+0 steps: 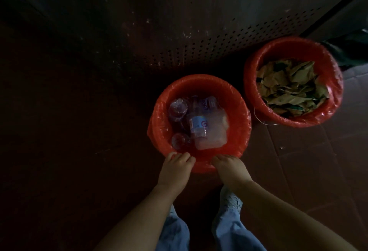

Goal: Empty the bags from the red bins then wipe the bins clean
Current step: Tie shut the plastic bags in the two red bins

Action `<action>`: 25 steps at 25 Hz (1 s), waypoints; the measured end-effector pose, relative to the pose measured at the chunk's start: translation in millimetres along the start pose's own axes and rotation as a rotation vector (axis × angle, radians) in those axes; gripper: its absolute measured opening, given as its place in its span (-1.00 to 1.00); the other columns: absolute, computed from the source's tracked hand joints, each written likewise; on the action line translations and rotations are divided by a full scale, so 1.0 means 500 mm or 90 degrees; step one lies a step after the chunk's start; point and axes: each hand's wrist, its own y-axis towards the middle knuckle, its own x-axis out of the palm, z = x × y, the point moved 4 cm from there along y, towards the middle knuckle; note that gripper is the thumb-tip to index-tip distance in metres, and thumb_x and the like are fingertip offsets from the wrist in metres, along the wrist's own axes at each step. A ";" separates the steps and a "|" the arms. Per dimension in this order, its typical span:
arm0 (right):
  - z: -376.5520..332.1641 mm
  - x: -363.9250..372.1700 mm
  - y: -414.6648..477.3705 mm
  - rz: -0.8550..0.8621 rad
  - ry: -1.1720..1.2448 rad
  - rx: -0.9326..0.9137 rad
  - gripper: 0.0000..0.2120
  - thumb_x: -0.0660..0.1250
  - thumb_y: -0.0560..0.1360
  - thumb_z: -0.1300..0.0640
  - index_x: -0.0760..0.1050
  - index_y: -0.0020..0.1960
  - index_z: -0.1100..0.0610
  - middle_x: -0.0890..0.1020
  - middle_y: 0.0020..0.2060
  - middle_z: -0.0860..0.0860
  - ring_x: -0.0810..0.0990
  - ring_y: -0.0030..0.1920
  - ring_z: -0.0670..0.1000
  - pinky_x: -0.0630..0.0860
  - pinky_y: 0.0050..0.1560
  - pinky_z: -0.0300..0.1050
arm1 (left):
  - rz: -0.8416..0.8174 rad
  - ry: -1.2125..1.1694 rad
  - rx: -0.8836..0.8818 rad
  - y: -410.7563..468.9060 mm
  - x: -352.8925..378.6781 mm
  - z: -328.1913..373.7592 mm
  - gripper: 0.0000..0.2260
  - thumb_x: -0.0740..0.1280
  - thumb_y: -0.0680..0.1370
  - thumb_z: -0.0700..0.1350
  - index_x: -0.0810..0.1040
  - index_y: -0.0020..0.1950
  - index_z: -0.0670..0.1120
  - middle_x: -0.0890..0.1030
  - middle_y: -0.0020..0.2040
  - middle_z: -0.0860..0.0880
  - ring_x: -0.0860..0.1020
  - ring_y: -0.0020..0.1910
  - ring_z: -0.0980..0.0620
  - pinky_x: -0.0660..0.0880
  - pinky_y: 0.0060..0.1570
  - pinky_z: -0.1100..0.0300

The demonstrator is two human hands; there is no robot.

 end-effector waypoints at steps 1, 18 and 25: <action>-0.003 -0.004 -0.009 -0.002 -0.008 0.001 -0.89 0.45 0.43 0.17 0.63 -0.05 0.04 0.68 -0.18 -0.05 0.69 -0.18 0.06 0.60 -0.19 -0.06 | -0.002 0.001 0.011 -0.011 -0.007 0.006 -0.82 0.29 0.48 -0.20 0.59 0.01 0.02 0.54 -0.15 0.08 0.57 -0.15 0.00 0.47 0.07 0.04; 0.010 -0.002 -0.009 0.129 0.159 0.095 -0.85 0.27 0.62 0.12 0.52 0.17 0.06 0.63 0.01 0.01 0.61 -0.04 0.10 0.41 -0.10 -0.08 | -0.019 0.128 -0.021 0.027 -0.024 -0.004 -0.70 0.16 0.51 -0.19 0.60 0.13 0.00 0.57 -0.02 0.00 0.54 0.06 -0.11 0.32 0.38 -0.14; -0.018 0.035 0.020 0.085 -0.041 0.098 -0.51 0.31 0.49 0.03 0.43 0.41 0.08 0.53 0.25 0.09 0.49 0.26 0.19 0.43 0.24 0.16 | 0.046 0.118 0.009 0.078 -0.017 -0.011 -0.81 0.35 0.50 -0.15 0.60 0.10 -0.03 0.56 0.02 -0.02 0.51 0.06 -0.11 0.31 0.37 -0.16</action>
